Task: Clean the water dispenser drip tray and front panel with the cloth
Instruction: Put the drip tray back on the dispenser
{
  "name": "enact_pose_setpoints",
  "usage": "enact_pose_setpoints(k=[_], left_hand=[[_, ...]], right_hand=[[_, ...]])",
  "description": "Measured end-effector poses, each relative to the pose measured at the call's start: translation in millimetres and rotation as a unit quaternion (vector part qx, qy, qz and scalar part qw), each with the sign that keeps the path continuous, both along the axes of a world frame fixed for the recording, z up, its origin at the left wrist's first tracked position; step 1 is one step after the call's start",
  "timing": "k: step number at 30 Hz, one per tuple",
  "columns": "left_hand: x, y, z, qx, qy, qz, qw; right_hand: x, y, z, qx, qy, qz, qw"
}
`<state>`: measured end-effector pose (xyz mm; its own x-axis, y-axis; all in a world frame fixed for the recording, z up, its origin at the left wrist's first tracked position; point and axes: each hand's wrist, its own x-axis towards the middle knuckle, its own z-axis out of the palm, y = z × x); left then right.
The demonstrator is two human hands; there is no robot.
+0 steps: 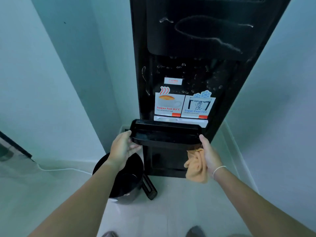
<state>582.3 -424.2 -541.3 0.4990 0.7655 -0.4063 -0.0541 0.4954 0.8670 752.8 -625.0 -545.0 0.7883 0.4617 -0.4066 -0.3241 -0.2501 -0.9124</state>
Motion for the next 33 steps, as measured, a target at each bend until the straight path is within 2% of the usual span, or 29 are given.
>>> enact_pose_setpoints(k=[10, 17, 33], left_hand=[[51.5, -9.6, 7.2, 0.009, -0.020, -0.038, 0.999], [60.7, -4.6, -1.7, 0.001, -0.001, -0.034, 0.999], [67.4, -2.4, -4.0, -0.062, 0.026, -0.002, 0.998]], right_hand=[[53.0, -8.5, 6.4, 0.001, -0.023, -0.048, 0.999], [69.6, 0.1, -3.5, -0.008, 0.036, -0.052, 0.998], [73.3, 5.3, -15.3, -0.009, 0.071, -0.058, 0.996]])
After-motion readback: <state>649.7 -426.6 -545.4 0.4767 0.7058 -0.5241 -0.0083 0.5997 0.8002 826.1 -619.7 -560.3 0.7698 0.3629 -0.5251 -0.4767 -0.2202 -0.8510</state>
